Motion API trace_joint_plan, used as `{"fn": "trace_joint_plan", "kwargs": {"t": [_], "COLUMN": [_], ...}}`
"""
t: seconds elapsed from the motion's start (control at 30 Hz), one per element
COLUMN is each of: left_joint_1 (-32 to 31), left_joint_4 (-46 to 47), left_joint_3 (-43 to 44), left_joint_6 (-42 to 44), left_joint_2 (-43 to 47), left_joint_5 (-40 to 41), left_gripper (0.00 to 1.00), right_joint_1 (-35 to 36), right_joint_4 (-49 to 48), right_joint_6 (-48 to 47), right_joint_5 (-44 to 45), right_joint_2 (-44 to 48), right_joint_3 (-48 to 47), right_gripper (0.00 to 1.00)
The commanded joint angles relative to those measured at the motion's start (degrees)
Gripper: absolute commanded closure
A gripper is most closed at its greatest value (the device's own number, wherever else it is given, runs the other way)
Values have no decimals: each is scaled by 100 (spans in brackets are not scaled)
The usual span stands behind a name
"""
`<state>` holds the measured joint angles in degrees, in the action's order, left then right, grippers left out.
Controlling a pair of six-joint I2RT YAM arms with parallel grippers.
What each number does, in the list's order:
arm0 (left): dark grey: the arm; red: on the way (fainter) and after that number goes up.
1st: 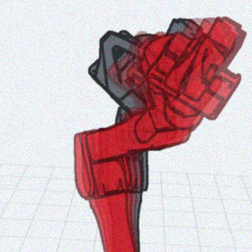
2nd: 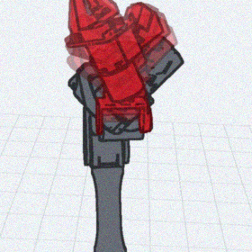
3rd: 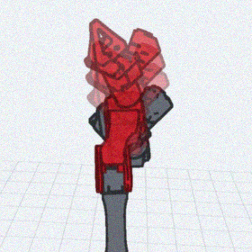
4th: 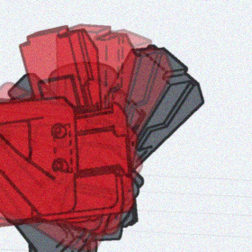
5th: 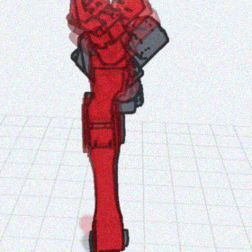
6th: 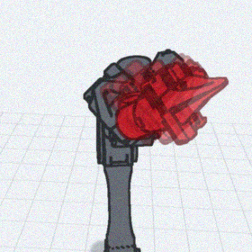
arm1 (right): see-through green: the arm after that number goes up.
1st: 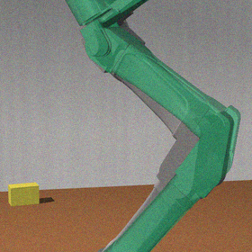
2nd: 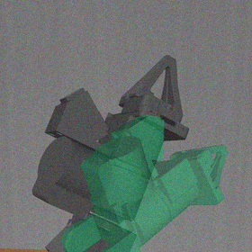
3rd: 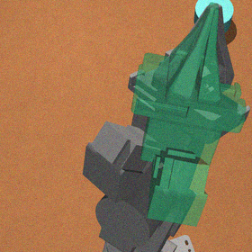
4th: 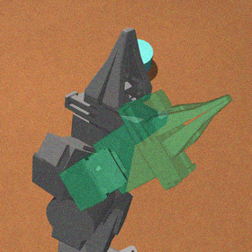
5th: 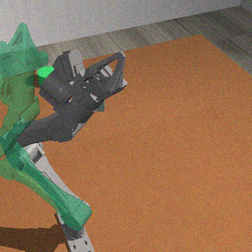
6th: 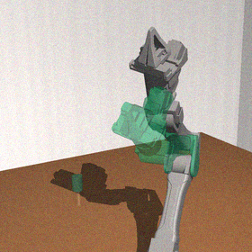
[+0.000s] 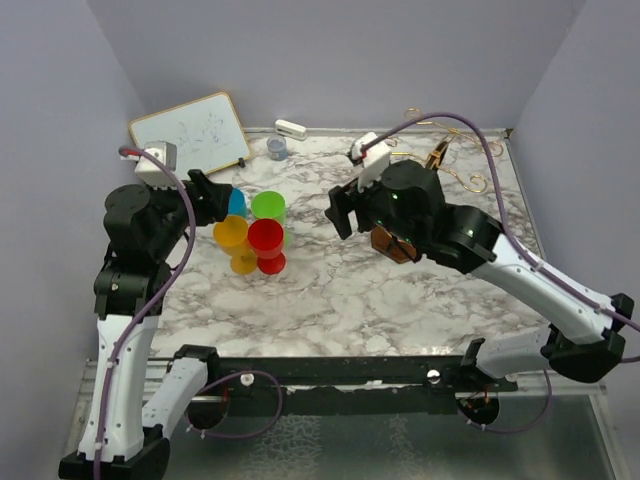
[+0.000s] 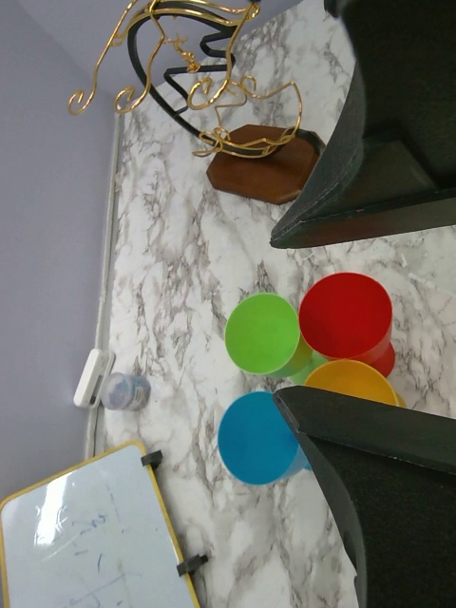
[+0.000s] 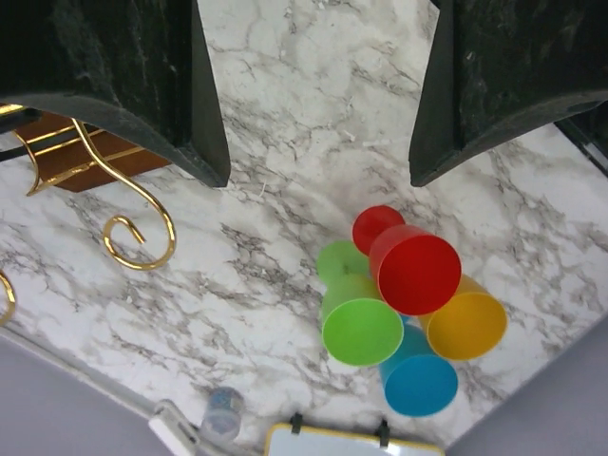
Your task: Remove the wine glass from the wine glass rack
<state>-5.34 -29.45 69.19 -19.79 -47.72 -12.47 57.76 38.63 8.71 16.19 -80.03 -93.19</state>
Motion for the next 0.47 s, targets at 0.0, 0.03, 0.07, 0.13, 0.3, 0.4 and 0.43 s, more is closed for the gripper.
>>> {"fn": "trace_joint_plan", "kwargs": {"t": [0.0, 0.03, 0.07, 0.13, 0.3, 0.4, 0.43], "left_joint_1": [-45, -46, -46, -46, -46, -46, -46], "left_joint_4": [107, 41, -12, -93, -154, -232, -260], "left_joint_3": [-262, -262, -262, -304, -418, -384, -362], "left_joint_6": [291, 298, 295, 286, 248, 284, 292], "left_joint_2": [415, 433, 434, 436, 451, 433, 430], "left_joint_5": [581, 601, 600, 552, 456, 479, 501], "left_gripper": [37, 37, 37, 37, 37, 37, 37], "right_joint_1": [34, 32, 34, 33, 29, 34, 34], "right_joint_4": [-1032, -1080, -1126, -1210, -1017, -1103, -1119], "right_joint_6": [190, 216, 233, 243, 185, 157, 162], "right_joint_5": [893, 948, 972, 1026, 1358, 1377, 1376], "right_joint_2": [1452, 1735, 1988, 2392, 2561, 2537, 2499], "right_joint_3": [1061, 1243, 1397, 1692, 1821, 1905, 1891], "right_gripper": [15, 9, 1, 1, 1, 1, 0]}}
